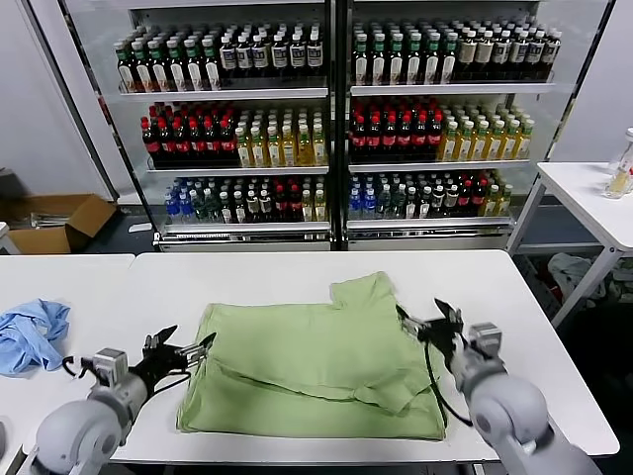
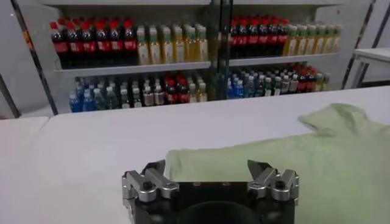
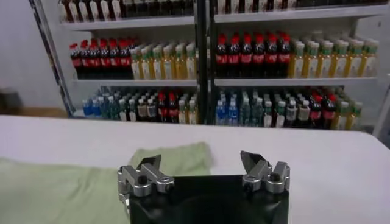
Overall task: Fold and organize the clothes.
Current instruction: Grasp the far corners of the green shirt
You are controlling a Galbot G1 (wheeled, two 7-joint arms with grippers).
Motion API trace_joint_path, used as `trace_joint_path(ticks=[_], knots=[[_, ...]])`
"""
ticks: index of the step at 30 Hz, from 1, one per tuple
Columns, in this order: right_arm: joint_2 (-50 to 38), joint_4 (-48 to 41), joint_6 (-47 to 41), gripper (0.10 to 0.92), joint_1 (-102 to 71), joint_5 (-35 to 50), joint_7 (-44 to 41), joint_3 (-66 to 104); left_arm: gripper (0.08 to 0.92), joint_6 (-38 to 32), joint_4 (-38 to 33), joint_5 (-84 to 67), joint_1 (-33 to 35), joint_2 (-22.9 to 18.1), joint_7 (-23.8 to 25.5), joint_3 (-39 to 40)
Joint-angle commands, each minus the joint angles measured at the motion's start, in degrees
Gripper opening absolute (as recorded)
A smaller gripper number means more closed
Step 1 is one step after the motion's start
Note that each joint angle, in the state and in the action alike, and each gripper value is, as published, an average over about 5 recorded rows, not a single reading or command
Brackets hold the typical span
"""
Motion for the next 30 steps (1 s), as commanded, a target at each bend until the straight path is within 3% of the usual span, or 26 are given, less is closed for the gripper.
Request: trace_joint_path(ticks=[1,12,21,30], knots=[[3.59,-19.01,-0.31,0.823,18.25,0.58,0.1,-7.72,0.823,0.06,18.17,1.1,-17.03,0.77,2.32,8.57],[10.67,-34.92,-0.14,0.823,23.13,-4.14,-0.95,-8.85,0.823,-0.74,28.37,1.63,-26.66,-0.38,3.72,15.67],[15.04,-41.49,2.17,0.823,24.5,-7.23,-3.13,-8.38,0.823,-2.39,36.84,3.58,-30.06,-1.89,5.73,18.26],[18.78,-47.36,3.34,0.823,25.63,-9.15,-3.43,-7.98,0.823,-2.51,37.67,3.41,-30.03,-1.84,7.94,17.59]])
